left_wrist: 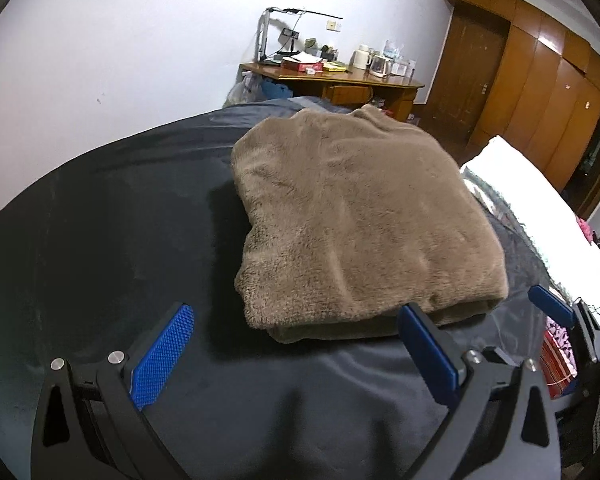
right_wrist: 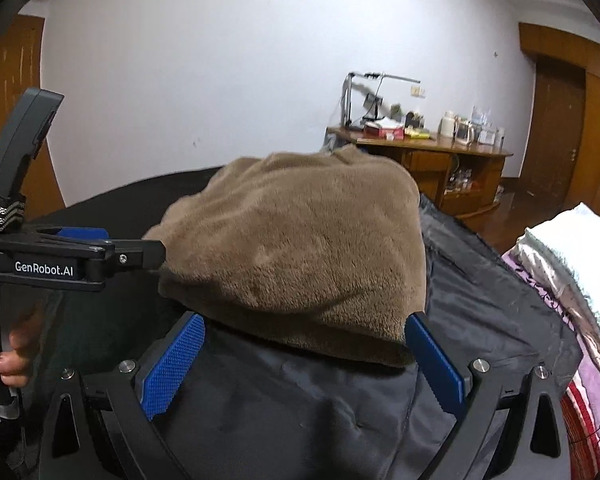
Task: Fold clothes
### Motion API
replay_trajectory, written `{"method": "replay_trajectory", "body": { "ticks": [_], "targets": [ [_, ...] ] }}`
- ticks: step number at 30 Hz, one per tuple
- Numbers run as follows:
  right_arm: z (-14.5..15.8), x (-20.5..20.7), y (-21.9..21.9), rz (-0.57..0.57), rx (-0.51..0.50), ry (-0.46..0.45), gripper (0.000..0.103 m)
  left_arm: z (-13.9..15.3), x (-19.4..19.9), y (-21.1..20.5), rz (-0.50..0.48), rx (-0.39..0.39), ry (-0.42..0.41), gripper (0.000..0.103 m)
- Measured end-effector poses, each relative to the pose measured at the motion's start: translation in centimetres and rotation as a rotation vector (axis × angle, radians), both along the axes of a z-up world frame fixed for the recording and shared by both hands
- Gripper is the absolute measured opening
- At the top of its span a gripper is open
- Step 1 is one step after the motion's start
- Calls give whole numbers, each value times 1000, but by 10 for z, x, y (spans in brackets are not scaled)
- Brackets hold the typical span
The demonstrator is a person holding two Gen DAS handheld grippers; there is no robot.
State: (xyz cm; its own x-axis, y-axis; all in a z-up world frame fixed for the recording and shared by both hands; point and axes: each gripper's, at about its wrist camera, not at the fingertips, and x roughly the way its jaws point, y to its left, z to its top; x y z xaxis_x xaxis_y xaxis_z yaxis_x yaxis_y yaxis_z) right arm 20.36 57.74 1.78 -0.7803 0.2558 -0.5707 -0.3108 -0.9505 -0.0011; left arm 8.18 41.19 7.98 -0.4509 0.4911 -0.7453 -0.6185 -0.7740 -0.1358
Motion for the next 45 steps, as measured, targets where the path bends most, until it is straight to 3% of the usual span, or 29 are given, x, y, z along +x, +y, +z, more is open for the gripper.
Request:
{"method": "replay_trajectory", "body": {
  "ticks": [14,21,30,45],
  "targets": [
    [-13,-8,-24,45,27,-36,102,10,4,-6,-6,13,17,102],
    [-16,-7,-25,31,4,-35,102,13,4,-10,8,14,24,102],
    [1,-2,-17,-43,-10,24,102,16,4,-11,2,19,32,102],
    [-8,-1,-17,-47,-12,1,102,14,11,-7,-6,14,86,102]
  ]
}}
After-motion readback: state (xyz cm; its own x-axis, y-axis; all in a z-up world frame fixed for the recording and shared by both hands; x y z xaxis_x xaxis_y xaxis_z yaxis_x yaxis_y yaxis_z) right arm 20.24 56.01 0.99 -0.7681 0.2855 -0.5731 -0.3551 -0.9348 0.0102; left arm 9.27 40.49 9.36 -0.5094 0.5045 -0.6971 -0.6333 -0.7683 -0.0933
